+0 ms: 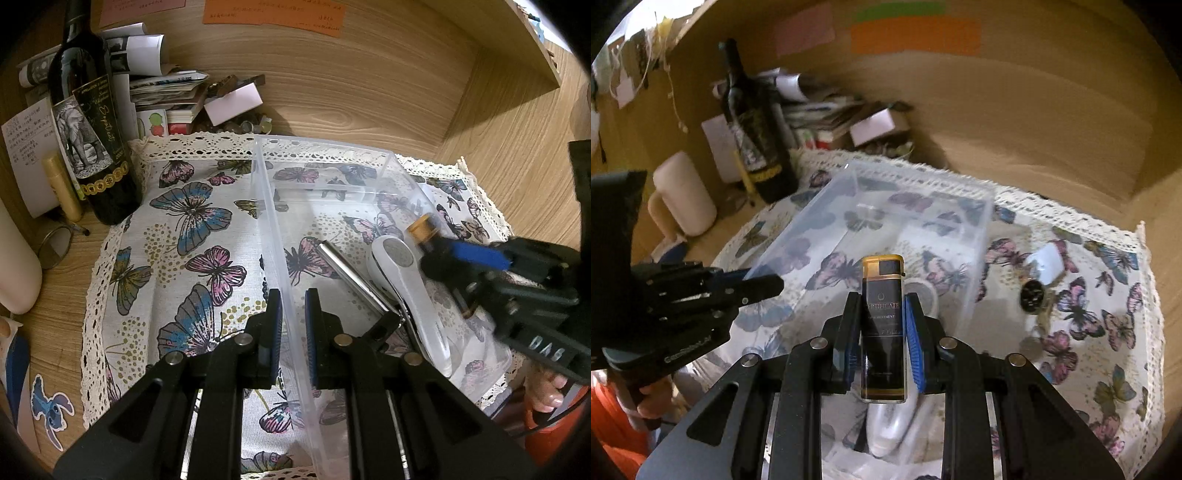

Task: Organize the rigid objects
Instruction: 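Carry the black-and-gold cylinder over the clear box and open the right tool, then grasp the keys with the black fob using the right tool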

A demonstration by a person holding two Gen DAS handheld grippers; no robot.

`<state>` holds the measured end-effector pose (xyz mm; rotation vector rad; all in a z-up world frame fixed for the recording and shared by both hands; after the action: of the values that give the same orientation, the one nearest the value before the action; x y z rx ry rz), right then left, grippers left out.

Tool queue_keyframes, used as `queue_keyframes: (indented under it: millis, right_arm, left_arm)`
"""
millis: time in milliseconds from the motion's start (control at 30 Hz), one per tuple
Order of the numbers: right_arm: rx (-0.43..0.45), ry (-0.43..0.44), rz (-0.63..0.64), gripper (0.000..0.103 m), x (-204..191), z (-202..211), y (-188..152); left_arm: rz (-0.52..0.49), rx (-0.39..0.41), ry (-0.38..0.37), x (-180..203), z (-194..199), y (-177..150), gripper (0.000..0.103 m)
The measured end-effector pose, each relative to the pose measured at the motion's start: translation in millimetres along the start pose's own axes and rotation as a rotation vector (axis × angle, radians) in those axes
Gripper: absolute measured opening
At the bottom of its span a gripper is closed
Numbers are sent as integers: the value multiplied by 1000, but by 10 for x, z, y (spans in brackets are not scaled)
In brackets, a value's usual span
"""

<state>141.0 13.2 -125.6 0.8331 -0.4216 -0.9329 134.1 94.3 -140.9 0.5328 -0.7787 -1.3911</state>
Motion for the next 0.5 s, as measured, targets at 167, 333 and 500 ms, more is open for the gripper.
queue_keyframes:
  millis: [167,333,500]
  right_arm:
    - [-35,43,-2,25,-52,-23,-50]
    - [-7,49,-46,30,29,101,-13]
    - [30,24,-81,30,144,319,-5]
  left_arm:
    - [-2,0,1,2,0,6,10]
    - [0,0,0,5,1,5,10]
    - [1,1,0,2,1,5,10]
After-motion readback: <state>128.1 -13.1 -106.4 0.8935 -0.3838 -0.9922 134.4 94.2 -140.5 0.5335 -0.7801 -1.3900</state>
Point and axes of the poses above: each gripper's, at about its wrist camera, not at the fingertips, and z roughly against the way its jaws point, x to its right, y to its top, the point moved 6 cm from there along -z, roughly the way its jaws point, and after that the axes turned 8 degrees about x, right-handed, at the moved point
